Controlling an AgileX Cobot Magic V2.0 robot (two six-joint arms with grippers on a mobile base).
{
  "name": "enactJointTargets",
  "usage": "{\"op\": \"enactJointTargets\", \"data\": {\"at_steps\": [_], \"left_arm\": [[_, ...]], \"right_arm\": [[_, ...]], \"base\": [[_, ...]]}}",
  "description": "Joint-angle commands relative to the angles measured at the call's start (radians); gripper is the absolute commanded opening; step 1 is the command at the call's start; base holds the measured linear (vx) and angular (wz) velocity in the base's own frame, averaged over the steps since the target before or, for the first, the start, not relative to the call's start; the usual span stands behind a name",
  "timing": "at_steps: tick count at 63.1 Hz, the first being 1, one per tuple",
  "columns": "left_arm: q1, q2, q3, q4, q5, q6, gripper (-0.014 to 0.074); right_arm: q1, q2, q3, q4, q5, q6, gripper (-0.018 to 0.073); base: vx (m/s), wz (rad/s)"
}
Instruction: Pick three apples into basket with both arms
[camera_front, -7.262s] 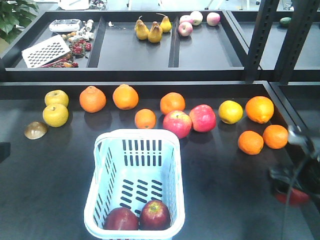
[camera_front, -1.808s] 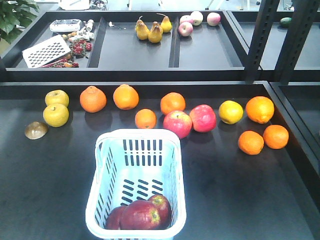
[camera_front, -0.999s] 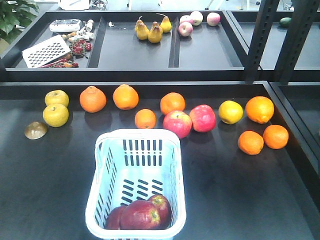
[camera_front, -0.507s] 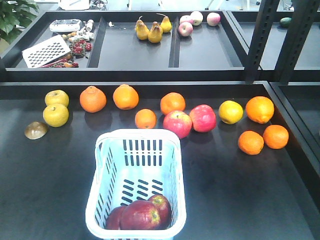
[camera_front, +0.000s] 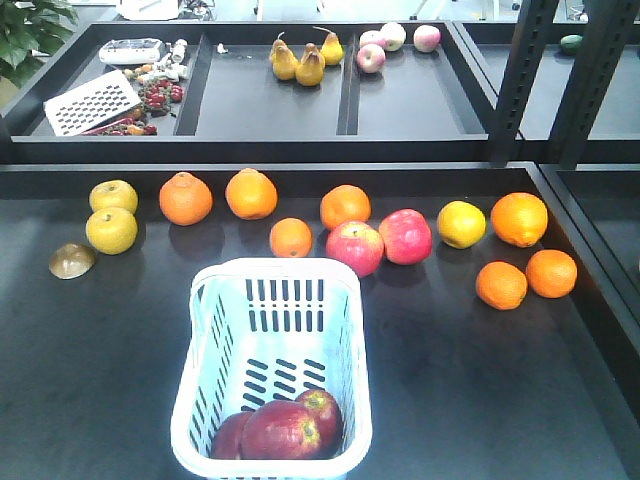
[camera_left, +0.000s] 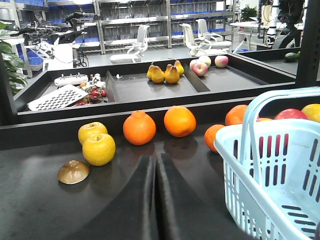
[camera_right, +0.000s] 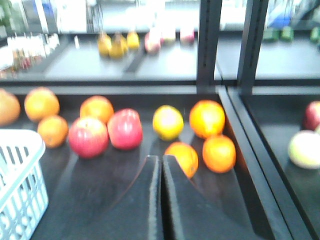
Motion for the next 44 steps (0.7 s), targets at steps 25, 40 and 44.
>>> {"op": "enactJointTargets", "data": {"at_steps": [25,40,44], "left_arm": [[-0.002,-0.015,0.006,-0.004,-0.078,-0.008,-0.0006],[-0.002,-0.015,0.006,-0.004,-0.077,-0.008,-0.0006],[-0.002,-0.015,0.006,-0.004,-0.077,-0.008,-0.0006]], "right_arm": [[-0.006,-0.239,0.251,-0.012,-0.230,-0.001,-0.0008],[-0.006,-0.239,0.251,-0.012,-0.231,0.000,-0.0008],[-0.006,-0.239,0.251,-0.012,-0.231,0.000,-0.0008]], "base": [[0.00,0.00],[0.00,0.00],[0.00,0.00]]}}
